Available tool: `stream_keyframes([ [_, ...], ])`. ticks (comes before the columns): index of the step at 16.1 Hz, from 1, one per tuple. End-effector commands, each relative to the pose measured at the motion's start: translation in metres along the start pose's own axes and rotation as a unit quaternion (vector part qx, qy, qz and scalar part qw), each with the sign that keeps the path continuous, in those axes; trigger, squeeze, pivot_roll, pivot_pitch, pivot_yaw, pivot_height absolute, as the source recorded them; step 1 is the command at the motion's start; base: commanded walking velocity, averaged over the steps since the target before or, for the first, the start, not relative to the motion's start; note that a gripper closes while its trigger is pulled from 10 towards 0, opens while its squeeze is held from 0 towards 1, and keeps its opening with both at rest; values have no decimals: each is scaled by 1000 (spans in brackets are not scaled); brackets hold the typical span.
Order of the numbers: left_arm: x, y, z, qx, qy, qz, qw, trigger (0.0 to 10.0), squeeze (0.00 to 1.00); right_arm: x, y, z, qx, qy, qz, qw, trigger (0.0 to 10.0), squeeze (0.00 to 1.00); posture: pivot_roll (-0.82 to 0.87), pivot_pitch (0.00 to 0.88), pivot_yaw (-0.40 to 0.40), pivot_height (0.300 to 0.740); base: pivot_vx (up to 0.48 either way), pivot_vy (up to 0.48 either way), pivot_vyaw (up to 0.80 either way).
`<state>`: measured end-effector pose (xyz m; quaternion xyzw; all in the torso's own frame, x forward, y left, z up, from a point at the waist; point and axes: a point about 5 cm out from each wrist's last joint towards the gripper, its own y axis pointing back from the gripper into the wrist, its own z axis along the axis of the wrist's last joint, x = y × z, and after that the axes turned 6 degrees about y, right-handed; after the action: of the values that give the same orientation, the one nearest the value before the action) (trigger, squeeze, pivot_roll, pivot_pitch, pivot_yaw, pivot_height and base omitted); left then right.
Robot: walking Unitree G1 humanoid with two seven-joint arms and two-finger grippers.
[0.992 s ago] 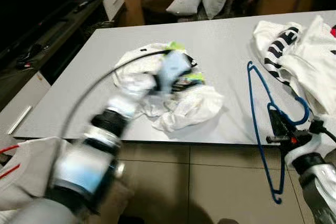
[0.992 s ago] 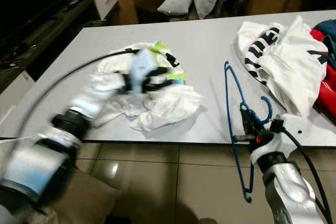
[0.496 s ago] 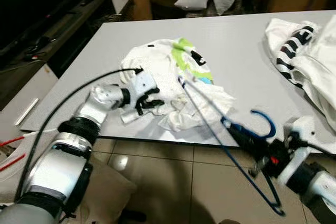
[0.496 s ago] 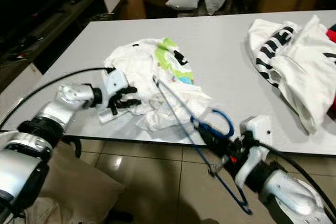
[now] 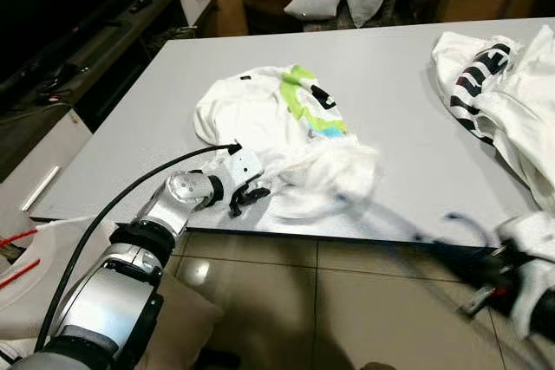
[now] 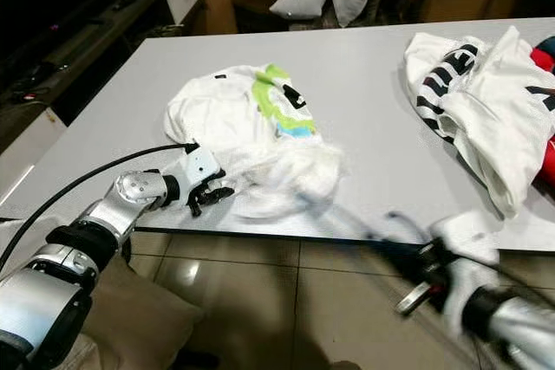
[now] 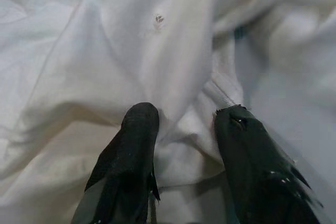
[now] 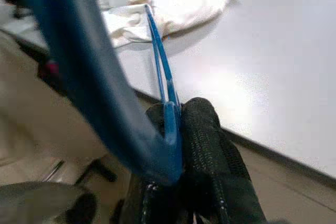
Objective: Hang hanger
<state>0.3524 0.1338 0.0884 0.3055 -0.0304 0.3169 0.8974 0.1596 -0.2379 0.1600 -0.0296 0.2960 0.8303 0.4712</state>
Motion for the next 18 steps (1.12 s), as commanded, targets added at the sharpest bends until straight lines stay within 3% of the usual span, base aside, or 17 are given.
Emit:
stream_keyframes([
  [1, 0, 3, -15, 37, -3, 5, 999, 10000, 0, -16, 4, -3, 20, 11, -46, 999, 10000, 0, -230, 0, 162, 740, 0, 0, 0],
  [2, 1, 5, -20, 50, -6, 15, 999, 10000, 0, -33, 11, 1, 20, 27, -86, 996, 10000, 0, -228, 0, 158, 740, 0, 0, 0],
  [4, 4, 6, -21, 54, -10, 32, 998, 10000, 0, -40, 14, 4, 16, 40, -103, 994, 10000, 0, -226, 0, 153, 740, 0, 0, 0],
  [7, 19, 11, -14, 36, -18, 102, 994, 10000, 0, -43, 14, 5, 8, 37, -115, 993, 10000, 0, -227, 0, 152, 740, 0, 0, 0],
  [8, 32, 16, 1, -21, 7, 144, 989, 10000, 0, -40, 12, 5, 2, 33, -113, 993, 10000, 0, -229, 0, 156, 740, 0, 0, 0],
  [9, 39, 20, 9, -46, 6, 167, 985, 10000, 0, -40, 12, 5, -4, 30, -119, 992, 10000, 0, -230, 0, 158, 740, 0, 0, 0],
  [11, 47, 25, 14, -60, 0, 204, 977, 10000, 0, -42, 13, 8, -18, 27, -135, 990, 10000, 0, -230, 0, 160, 740, 0, 0, 0],
  [13, 68, 38, 24, -78, 16, 303, 950, 10000, 0, -50, 14, 11, -34, 22, -170, 985, 10000, 0, -228, 0, 161, 740, 0, 0, 0],
  [15, 63, 33, 37, -124, 33, 257, 958, 10000, 0, -53, 13, 11, -36, 17, -182, 982, 10000, 0, -216, 0, 155, 740, 0, 0, 0],
  [18, 25, 13, 48, -179, 3, 95, 979, 10000, 0, -44, 3, 11, -53, -9, -177, 983, 10000, 0, -204, 0, 151, 740, 0, 0, 0],
])
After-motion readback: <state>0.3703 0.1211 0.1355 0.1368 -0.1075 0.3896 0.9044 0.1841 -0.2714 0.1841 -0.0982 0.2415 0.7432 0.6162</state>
